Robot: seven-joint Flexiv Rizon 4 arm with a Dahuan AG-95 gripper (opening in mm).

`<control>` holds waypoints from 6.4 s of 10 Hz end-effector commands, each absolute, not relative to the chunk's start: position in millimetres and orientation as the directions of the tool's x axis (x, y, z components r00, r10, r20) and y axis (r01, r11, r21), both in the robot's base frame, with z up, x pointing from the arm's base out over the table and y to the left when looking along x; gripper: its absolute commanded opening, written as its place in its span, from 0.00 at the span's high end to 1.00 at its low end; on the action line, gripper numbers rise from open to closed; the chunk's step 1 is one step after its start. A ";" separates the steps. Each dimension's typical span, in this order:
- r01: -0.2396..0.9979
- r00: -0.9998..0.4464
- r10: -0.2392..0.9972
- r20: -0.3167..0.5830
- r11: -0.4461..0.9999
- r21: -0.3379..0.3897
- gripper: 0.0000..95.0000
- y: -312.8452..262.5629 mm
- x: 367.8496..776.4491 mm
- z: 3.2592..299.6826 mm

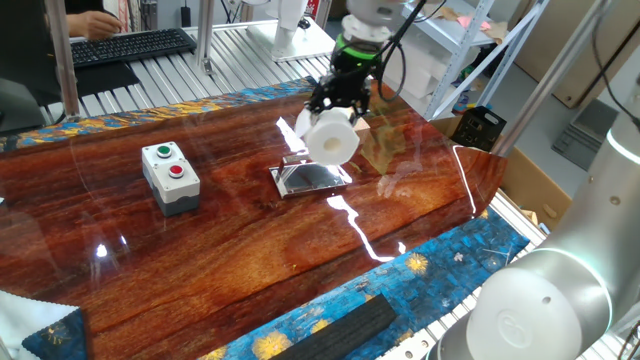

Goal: Take the roll of paper down from the shelf

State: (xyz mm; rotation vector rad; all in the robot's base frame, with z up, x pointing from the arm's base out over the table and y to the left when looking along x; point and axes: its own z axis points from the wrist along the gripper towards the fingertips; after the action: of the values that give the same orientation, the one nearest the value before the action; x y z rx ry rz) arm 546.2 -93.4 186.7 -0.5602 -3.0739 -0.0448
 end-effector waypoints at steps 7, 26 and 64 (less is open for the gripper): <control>0.330 -0.944 0.330 0.015 0.944 0.026 1.00 -89.5 554.5 177.1; 0.274 -0.961 0.272 0.039 0.961 0.034 1.00 -55.7 559.3 179.6; 0.410 -0.912 0.408 0.044 0.911 0.048 0.00 18.9 540.1 133.5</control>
State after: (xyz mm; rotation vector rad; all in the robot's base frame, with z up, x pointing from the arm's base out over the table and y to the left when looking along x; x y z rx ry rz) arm 541.0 19.1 134.0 -0.6446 -3.0364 -0.0894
